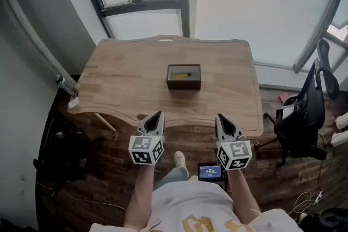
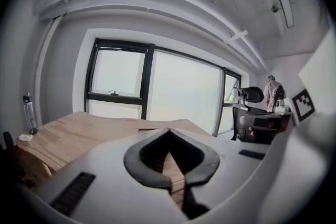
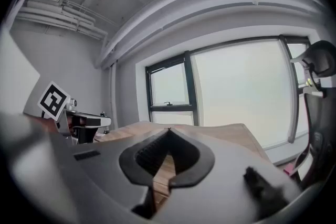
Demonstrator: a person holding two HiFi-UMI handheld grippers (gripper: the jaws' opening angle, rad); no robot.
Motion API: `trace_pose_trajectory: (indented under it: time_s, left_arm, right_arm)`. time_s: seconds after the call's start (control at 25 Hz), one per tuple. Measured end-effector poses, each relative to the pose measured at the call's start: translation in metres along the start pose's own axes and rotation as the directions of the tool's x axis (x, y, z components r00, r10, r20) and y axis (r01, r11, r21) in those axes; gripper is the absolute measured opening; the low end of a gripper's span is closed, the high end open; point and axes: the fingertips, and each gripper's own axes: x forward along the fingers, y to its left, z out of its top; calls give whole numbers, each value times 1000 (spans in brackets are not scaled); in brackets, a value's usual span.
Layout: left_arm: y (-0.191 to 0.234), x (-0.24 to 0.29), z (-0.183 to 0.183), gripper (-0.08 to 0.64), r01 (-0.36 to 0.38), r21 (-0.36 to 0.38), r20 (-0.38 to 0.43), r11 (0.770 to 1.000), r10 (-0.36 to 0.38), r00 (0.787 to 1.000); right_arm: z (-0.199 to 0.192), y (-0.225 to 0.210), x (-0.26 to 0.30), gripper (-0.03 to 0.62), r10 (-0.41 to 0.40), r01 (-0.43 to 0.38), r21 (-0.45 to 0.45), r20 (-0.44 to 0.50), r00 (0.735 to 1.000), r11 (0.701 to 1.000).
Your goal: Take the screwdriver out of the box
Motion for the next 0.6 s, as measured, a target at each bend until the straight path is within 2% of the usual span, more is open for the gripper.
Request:
trace_pose_trajectory:
  time_s: [0.6]
  left_arm:
    - [20, 31, -2, 14, -14, 31, -17, 999, 14, 1000]
  right_arm:
    - [-7, -13, 29, 31, -14, 14, 11, -24, 1000, 1000]
